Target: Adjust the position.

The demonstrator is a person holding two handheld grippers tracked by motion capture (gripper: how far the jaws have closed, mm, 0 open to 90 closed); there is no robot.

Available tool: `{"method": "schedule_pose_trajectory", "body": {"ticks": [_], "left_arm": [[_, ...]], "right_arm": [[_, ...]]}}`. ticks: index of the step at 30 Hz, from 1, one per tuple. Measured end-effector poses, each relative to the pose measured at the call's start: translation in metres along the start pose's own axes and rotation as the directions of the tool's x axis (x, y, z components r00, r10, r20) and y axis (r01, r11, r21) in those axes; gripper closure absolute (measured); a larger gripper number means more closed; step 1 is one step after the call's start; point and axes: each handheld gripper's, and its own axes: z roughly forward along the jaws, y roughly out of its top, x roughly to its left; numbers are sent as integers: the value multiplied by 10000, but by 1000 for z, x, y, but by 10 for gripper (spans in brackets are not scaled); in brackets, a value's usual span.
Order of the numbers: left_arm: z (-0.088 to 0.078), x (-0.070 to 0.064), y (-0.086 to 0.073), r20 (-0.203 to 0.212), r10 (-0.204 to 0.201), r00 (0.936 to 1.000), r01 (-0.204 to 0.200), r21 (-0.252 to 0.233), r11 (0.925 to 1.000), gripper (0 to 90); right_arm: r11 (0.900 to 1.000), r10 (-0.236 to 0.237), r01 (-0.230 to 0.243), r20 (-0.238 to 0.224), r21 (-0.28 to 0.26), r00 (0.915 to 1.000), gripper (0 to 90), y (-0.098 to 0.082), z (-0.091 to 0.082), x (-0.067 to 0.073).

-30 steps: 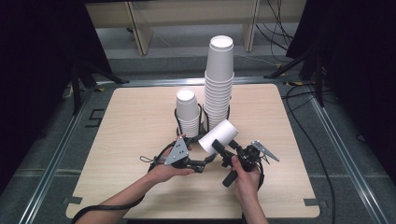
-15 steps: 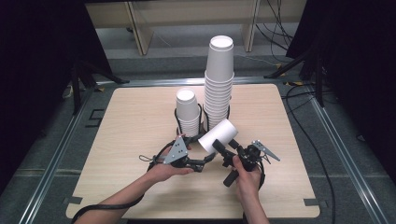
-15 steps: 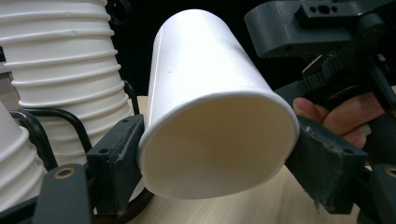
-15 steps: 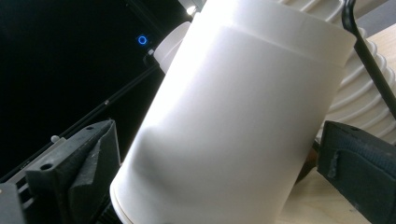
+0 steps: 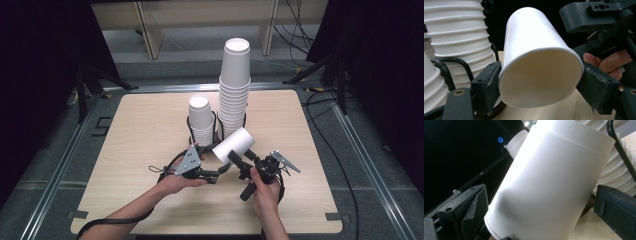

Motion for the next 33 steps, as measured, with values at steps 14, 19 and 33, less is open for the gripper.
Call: {"method": "schedule_pose_trajectory", "body": {"ticks": [14,19,33], "left_arm": [[-3,2,4,107,78,9999,-79,64,9999,235],[-5,5,3,101,117,9999,-118,140,9998,235],[-24,17,10,661,365,9971,-401,529,9978,235]], "right_arm": [[9985,-378,367,268,403,9989,4,-1,-15,-3],[9879,-1354,1324,327,813,9902,37,2,-25,-3],[8607,-4455,4388,-351,2580,8946,98,24,-42,-17]]}}
